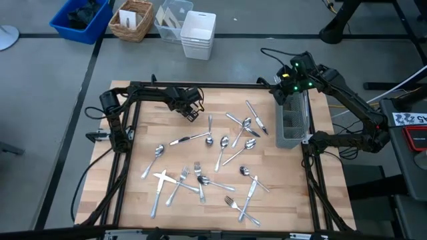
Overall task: Sort silverware
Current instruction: Put the fork into the left section of the utensil holder
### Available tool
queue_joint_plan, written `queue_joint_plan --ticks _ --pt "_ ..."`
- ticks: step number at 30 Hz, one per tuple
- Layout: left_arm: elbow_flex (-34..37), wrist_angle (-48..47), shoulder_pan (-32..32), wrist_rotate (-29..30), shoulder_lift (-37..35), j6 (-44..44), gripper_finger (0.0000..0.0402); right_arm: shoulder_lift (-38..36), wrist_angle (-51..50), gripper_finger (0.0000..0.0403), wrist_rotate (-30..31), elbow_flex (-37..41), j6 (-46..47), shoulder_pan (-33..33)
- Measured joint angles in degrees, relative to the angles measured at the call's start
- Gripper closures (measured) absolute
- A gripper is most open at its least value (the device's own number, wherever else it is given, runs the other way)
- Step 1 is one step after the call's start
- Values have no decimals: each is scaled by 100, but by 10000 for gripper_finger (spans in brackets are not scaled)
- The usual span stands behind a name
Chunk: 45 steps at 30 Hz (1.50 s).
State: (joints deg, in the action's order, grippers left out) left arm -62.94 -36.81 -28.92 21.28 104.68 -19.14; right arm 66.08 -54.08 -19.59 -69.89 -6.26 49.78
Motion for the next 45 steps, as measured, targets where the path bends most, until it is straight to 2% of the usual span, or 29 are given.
queue_joint_plan --ticks 45 --pt "0 29 67 107 83 210 263 0 -15 301 -11 0 0 0"
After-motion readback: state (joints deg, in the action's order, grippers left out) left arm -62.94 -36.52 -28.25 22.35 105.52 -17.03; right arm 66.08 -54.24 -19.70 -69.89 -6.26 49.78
